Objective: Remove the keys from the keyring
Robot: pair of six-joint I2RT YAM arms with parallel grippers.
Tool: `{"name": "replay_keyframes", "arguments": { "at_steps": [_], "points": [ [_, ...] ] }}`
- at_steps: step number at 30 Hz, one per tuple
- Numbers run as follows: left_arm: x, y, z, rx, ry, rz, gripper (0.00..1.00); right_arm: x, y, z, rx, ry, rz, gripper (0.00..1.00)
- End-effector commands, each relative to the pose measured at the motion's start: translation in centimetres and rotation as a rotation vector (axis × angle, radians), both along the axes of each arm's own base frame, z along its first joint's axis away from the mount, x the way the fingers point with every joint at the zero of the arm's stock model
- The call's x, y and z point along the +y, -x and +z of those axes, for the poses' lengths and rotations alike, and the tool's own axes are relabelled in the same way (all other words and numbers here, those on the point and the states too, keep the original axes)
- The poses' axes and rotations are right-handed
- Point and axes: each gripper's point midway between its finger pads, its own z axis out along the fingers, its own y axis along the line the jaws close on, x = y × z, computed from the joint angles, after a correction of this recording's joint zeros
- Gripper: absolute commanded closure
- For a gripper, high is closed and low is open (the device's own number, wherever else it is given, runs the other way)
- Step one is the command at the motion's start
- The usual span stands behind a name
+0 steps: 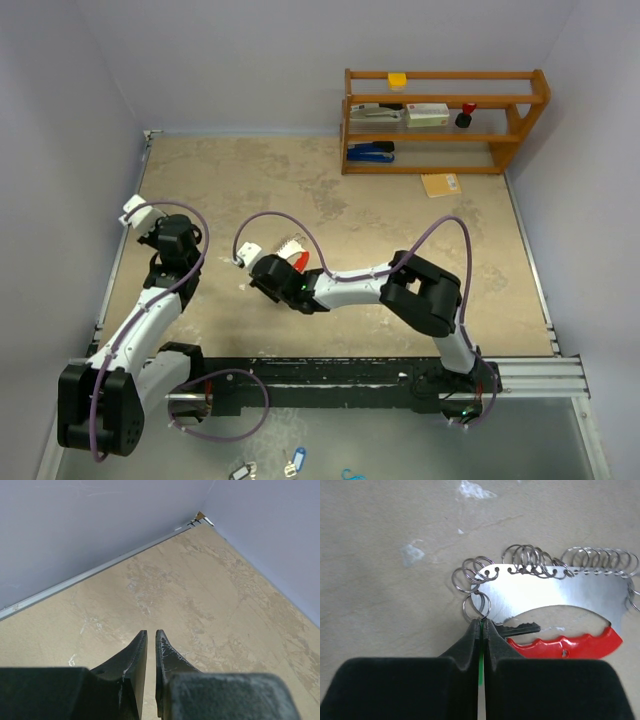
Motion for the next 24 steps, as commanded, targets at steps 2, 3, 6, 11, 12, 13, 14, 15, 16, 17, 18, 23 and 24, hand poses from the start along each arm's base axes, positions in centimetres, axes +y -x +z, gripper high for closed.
{"name": "replay_keyframes", "arguments": {
  "at_steps": [2,3,6,11,12,13,14,15,16,17,18,23,24],
  "points": [
    [-0.3,-0.8,1.0,-0.068,0.031,-0.017,0.92,-2.2,-2.4,5.7,-0.180,0.076,-0.040,1.00],
    [-0.5,-0.9,1.0,-0.070,0.031,-0.027,0.92,-2.4,-3.0,7.2,-0.236,0.094,-0.036,1.00],
    [-1.7,-2.0,1.6,-0.084,0.022,-0.117,0.94,-3.0,-4.4,12.5,-0.380,0.096,-0.045,1.00],
    [-6.3,-4.8,4.4,-0.163,-0.054,-0.431,1.00,-4.0,-5.7,21.2,-0.566,0.087,-0.057,1.00],
    [-7.2,-5.1,5.1,-0.188,-0.069,-0.484,1.00,-4.5,-5.9,22.7,-0.604,0.088,-0.070,1.00],
    [-8.1,-5.3,5.8,-0.217,-0.081,-0.538,1.00,-5.0,-6.2,24.1,-0.644,0.098,-0.087,1.00],
    [-9.0,-5.5,6.7,-0.252,-0.095,-0.588,1.00,-5.5,-6.3,25.5,-0.681,0.102,-0.099,1.00],
    [-9.8,-5.5,7.3,-0.281,-0.110,-0.637,1.00,-5.9,-6.4,26.7,-0.709,0.105,-0.106,1.00],
    [-10.7,-5.5,8.1,-0.315,-0.128,-0.690,1.00,-6.3,-6.4,27.7,-0.734,0.108,-0.109,1.00],
    [-11.7,-5.4,8.8,-0.351,-0.145,-0.742,1.00,-6.7,-6.4,28.8,-0.756,0.106,-0.113,1.00],
    [-12.5,-5.3,9.6,-0.387,-0.161,-0.787,1.00,-7.0,-6.3,29.6,-0.774,0.104,-0.116,1.00],
    [-17.3,-4.0,13.5,-0.583,-0.221,-1.049,1.00,-8.5,-6.0,33.1,-0.853,0.092,-0.131,1.00],
    [-18.1,-3.6,14.7,-0.641,-0.226,-1.094,1.00,-8.8,-5.9,33.6,-0.862,0.088,-0.133,1.00]
  ]
}}
